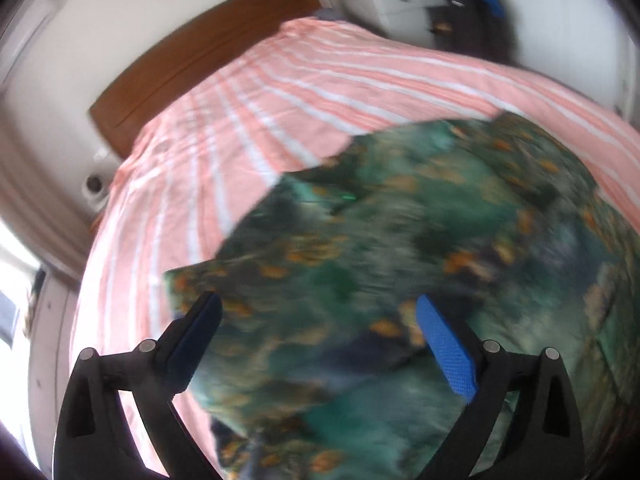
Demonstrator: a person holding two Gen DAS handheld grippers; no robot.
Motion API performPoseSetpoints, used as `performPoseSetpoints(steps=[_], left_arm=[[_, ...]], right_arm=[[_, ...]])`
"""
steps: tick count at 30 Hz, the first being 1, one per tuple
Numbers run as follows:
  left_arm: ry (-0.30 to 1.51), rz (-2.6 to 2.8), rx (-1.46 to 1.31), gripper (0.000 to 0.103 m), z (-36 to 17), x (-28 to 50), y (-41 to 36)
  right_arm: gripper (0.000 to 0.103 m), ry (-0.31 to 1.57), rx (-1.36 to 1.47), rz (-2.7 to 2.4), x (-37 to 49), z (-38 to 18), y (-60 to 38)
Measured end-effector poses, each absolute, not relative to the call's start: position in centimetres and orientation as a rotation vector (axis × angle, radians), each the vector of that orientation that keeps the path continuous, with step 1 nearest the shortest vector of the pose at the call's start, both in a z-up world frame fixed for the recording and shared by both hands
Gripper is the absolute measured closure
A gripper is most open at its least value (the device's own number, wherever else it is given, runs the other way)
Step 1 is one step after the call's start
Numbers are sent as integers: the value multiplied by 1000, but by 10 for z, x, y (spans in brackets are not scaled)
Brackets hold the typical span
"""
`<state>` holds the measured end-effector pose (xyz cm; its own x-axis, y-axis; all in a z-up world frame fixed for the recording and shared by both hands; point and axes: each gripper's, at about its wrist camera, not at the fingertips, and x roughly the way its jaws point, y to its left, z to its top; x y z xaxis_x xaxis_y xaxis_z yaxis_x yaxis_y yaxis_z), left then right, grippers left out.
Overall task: Fold large clothes
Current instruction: 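Carry the sleeve over the jacket body with the left tool and release it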
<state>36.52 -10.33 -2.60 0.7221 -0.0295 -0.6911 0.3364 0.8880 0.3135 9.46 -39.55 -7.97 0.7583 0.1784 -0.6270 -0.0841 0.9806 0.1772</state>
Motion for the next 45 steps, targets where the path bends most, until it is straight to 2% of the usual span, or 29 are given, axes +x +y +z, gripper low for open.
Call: performPoseSetpoints(steps=[2, 3, 4, 6, 10, 14, 18, 25, 30, 34, 37, 40, 45], left_arm=[[791, -123, 367, 5, -40, 393, -81], [841, -24, 376, 5, -58, 412, -67], [910, 99, 401, 11, -80, 429, -51], [1054, 230, 332, 12, -121, 457, -12], [1063, 284, 122, 11, -120, 461, 22], [993, 229, 188, 12, -92, 448, -1], [903, 90, 195, 6, -59, 425, -32], [873, -168, 172, 6, -28, 403, -120], [870, -278, 266, 5, -38, 398, -190], [983, -212, 357, 2, -97, 420, -217], [1042, -177, 257, 0, -129, 435, -209], [1046, -172, 192, 0, -122, 436, -204], [964, -203, 206, 1, -82, 414, -184]], right_arm=[[7, 693, 153, 143, 98, -79, -397], [7, 691, 153, 145, 99, -78, -396], [7, 688, 147, 149, 99, -77, -394], [7, 692, 134, 157, 98, -78, -390], [7, 720, 109, 172, 93, -85, -385], [7, 719, 112, 176, 96, -87, -386], [6, 700, 114, 181, 101, -84, -385], [7, 708, 96, 190, 98, -88, -379], [7, 698, 101, 185, 96, -88, -383], [6, 714, 115, 188, 96, -92, -386], [7, 721, 114, 191, 96, -94, -386], [7, 715, 113, 190, 93, -93, -387], [7, 723, 124, 189, 95, -96, -390]])
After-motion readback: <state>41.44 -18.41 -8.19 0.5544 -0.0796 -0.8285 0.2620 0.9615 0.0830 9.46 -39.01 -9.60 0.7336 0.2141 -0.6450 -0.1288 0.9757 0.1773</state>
